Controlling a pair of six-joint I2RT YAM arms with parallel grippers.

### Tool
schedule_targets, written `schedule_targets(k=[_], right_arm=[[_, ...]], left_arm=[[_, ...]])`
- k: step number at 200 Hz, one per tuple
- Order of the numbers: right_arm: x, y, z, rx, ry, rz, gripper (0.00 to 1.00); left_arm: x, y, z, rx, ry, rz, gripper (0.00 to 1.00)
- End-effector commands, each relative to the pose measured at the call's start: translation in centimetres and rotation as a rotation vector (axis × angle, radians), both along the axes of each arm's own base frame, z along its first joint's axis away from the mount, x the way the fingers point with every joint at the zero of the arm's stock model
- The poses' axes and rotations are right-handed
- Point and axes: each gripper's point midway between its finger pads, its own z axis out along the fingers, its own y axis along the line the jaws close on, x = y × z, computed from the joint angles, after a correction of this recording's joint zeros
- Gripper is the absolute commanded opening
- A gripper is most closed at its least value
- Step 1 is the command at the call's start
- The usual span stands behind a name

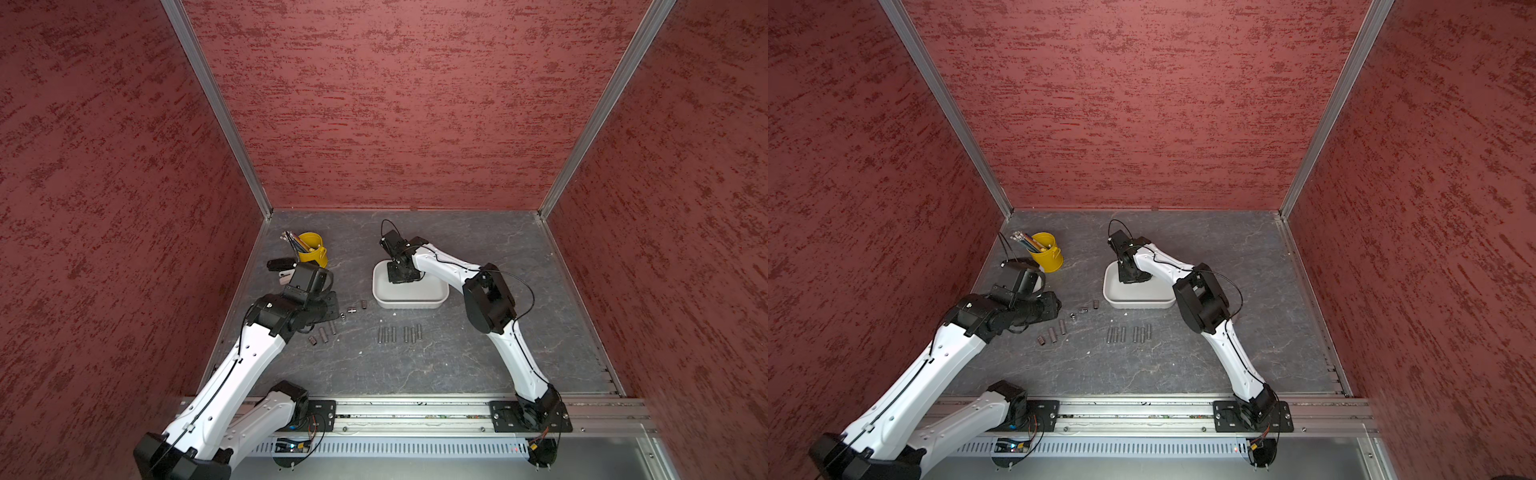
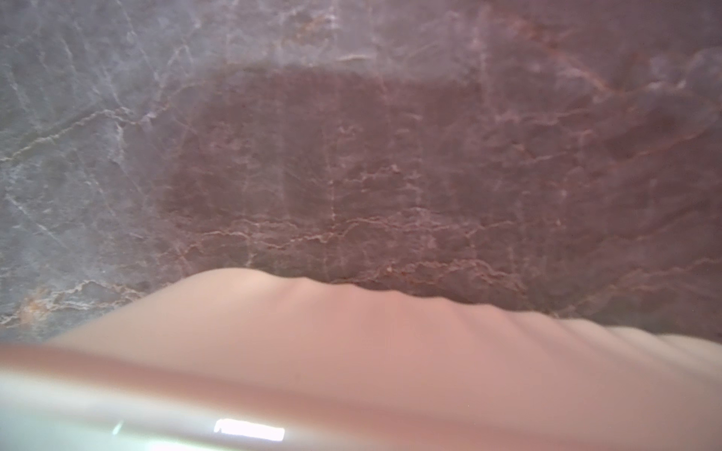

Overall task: Take out the socket from the storage box
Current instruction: Pick up the socket head from the storage box, then place the socket head at the center of the board.

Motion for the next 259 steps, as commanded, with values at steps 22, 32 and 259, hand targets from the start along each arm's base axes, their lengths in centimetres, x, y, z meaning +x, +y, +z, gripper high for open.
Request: schedule_targets(k=[22, 32, 259], right_arm=[[0.0, -0.1, 6.6, 0.041, -0.089, 0.022, 0.14], [-0.2, -0.4, 8.1, 0.044, -0.108, 0.024, 0.14], [-16.3, -37.0, 4.4, 0.013, -0.052, -0.763, 0.15]], left_arm=[[0.4, 0.0, -0.2, 0.004, -0.006, -0.007, 0.42], [0.4, 0.0, -0.2, 0.004, -0.007, -0.006, 0.42], [0.2, -0.4, 0.2, -0.02, -0.023, -0.025, 0.42]])
